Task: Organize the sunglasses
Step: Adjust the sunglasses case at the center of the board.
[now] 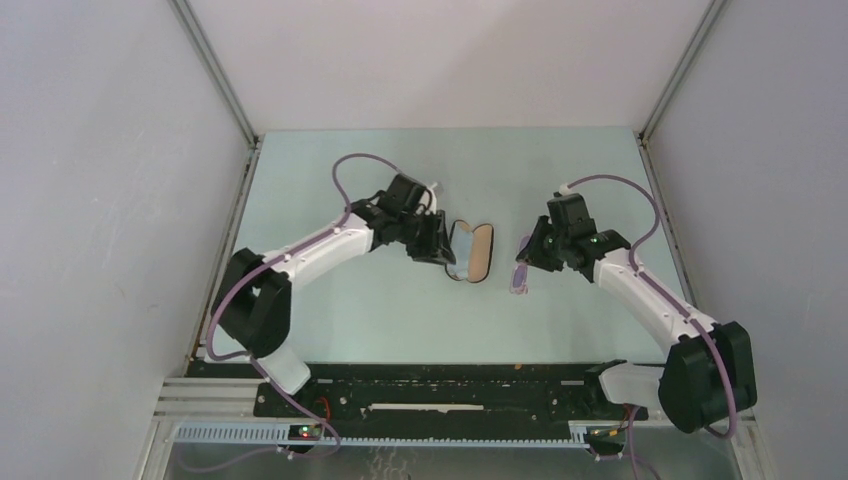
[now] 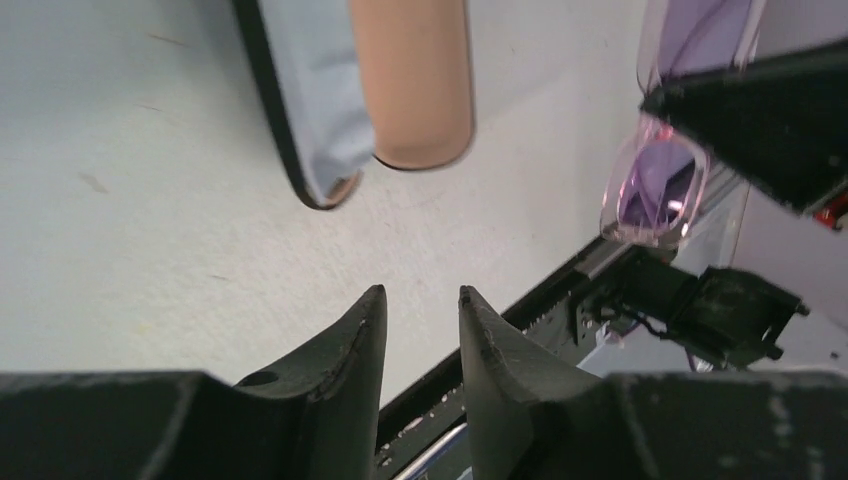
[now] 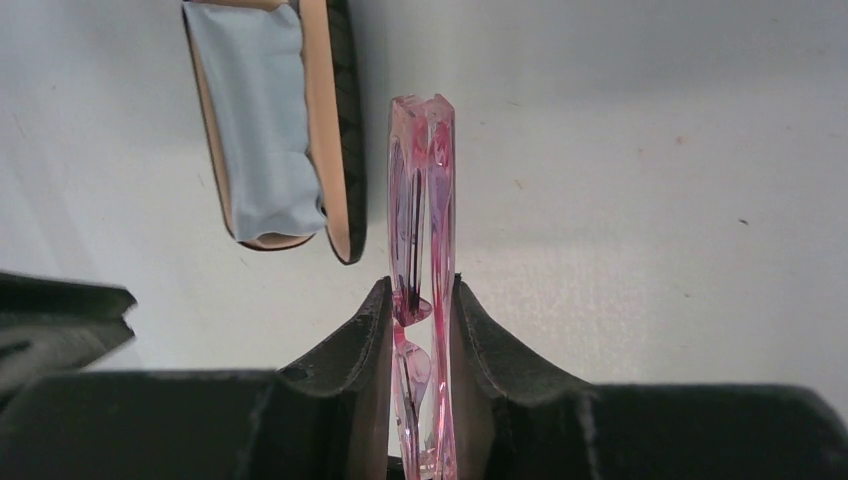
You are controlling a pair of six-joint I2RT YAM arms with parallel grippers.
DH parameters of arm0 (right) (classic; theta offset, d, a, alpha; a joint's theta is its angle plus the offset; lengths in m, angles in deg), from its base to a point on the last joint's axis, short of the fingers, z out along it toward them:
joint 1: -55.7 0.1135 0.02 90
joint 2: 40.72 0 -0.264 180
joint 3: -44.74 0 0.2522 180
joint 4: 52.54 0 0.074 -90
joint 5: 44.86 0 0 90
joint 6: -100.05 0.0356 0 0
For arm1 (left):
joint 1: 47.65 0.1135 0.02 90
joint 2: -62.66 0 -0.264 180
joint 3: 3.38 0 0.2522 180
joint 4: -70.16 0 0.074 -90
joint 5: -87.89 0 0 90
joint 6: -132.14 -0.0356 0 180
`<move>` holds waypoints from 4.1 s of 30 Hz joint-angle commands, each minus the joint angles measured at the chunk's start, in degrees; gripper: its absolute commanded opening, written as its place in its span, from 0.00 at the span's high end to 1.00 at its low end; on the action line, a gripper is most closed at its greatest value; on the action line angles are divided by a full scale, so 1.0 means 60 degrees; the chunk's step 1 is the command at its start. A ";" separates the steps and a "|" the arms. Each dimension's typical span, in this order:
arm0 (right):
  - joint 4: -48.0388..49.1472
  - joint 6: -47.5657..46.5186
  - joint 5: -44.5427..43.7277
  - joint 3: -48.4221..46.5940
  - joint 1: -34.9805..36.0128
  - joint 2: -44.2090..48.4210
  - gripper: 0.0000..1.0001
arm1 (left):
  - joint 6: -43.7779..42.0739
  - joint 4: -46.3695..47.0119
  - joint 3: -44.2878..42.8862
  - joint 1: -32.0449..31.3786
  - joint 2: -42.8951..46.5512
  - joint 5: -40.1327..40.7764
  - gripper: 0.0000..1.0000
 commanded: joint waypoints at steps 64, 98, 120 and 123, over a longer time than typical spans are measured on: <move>-0.0069 -0.0222 -0.0364 -0.0558 0.0547 0.0111 0.71 | -0.1804 -0.1949 -0.2858 0.0281 -0.1599 0.2348 0.62; -0.0411 -0.0932 0.0485 0.0205 -0.1284 0.1170 0.70 | -0.5940 -0.1949 -0.9194 -0.0677 -0.5939 0.0410 0.43; -0.0812 -0.1201 0.1134 0.0618 -0.1959 0.1886 0.70 | -1.4457 0.3942 -0.2208 -0.1495 -0.2905 0.1514 0.41; -0.1051 -0.1300 0.1169 0.0766 -0.2105 0.2186 0.70 | -1.5016 0.3946 -0.1987 -0.1465 -0.2846 0.1225 0.39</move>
